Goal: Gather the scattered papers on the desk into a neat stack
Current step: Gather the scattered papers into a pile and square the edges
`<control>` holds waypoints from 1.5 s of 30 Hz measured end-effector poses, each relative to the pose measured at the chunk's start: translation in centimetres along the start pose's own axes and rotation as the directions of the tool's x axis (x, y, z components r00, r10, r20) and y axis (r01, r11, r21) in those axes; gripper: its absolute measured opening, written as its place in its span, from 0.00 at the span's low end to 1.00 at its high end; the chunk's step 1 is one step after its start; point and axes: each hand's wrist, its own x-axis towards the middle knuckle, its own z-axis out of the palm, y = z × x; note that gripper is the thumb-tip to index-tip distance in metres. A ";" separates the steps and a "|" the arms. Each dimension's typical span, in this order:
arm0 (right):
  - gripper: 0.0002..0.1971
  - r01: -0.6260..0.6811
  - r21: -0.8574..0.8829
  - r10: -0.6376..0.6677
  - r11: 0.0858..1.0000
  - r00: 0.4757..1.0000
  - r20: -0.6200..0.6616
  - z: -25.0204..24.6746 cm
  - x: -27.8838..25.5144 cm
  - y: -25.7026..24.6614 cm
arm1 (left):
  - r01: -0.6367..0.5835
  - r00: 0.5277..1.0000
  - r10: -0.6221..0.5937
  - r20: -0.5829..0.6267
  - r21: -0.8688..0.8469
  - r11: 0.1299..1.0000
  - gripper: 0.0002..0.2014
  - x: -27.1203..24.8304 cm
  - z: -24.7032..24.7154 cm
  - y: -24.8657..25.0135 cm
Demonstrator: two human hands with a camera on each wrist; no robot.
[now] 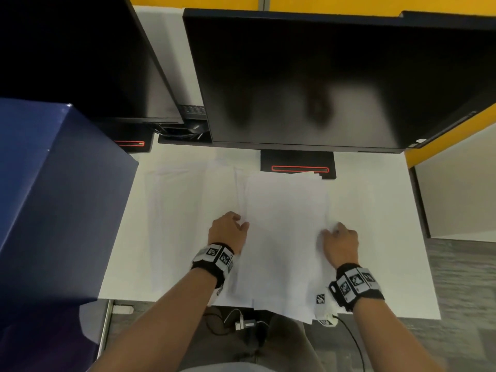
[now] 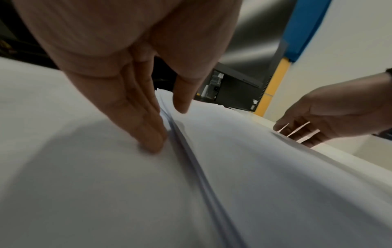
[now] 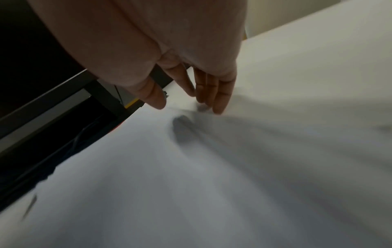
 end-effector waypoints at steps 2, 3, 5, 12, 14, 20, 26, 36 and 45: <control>0.19 0.045 -0.131 -0.044 0.990 0.999 0.012 -0.2 -1.7 1.5 | -0.006 0.996 -0.002 0.085 0.095 0.995 0.19 -1.0 -0.2 -1.4; 0.17 0.082 -0.184 -0.076 0.980 0.996 0.036 0.1 -2.9 2.1 | -0.021 0.992 0.005 0.123 0.129 0.991 0.18 -1.6 0.1 -1.9; 0.14 0.111 -0.264 -0.068 0.958 0.984 0.166 1.4 -5.6 2.0 | -0.051 0.987 0.026 0.160 0.154 0.987 0.13 -2.7 0.9 -2.5; 0.18 -0.018 -0.290 0.030 0.957 0.999 0.039 -0.3 -5.4 2.1 | -0.082 0.989 0.059 0.138 0.168 0.982 0.14 -2.9 -0.2 -4.1; 0.27 -0.117 -0.138 0.123 0.984 0.992 0.036 0.0 -4.9 1.2 | -0.130 0.983 0.105 0.149 0.170 0.977 0.14 -3.0 -0.2 -3.8; 0.40 -0.180 -0.127 0.190 0.975 0.979 0.069 0.4 -3.3 -0.7 | 0.013 0.990 -0.011 -0.143 0.014 1.000 0.22 -0.3 -3.2 -5.5; 0.45 -0.096 -0.057 0.098 0.994 0.995 0.033 0.2 -1.5 -1.8 | 0.436 0.830 -0.397 -0.392 0.011 0.900 0.49 4.1 -7.9 -8.6; 0.51 -0.056 -0.242 0.053 0.969 0.998 -0.017 2.8 -1.7 -2.7 | 0.072 0.920 -0.153 -0.361 -0.229 0.971 0.22 3.1 -9.9 -6.5; 0.56 -0.023 -0.239 0.023 0.971 1.000 -0.003 1.7 -1.8 -3.9 | -0.479 0.788 0.341 -0.512 -0.164 0.862 0.08 -3.9 -21.0 -1.5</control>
